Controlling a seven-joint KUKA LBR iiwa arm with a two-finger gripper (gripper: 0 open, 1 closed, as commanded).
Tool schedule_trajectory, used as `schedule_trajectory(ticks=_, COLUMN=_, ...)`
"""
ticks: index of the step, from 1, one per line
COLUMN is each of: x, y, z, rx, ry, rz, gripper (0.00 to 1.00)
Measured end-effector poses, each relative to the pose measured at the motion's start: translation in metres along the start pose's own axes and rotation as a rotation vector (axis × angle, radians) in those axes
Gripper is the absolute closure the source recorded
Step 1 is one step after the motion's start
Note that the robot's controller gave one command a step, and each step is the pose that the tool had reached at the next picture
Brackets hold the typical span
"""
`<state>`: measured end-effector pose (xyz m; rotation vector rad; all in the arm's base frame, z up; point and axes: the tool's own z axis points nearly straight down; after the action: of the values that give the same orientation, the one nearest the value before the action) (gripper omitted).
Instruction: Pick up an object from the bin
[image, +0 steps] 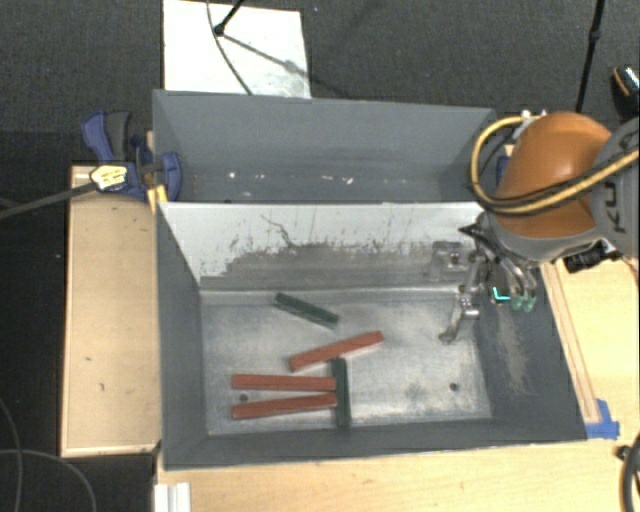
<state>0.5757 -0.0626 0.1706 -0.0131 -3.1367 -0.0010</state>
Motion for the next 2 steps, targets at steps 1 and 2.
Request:
schedule_trajectory(ticks=1, x=-0.010, y=-0.077, z=-0.017, rx=0.006, ry=-0.010, rz=-0.390, gripper=0.00)
schedule_trajectory(ticks=2, x=-0.013, y=-0.018, z=0.058, rx=-0.003, ry=-0.002, rz=-0.515, gripper=0.00)
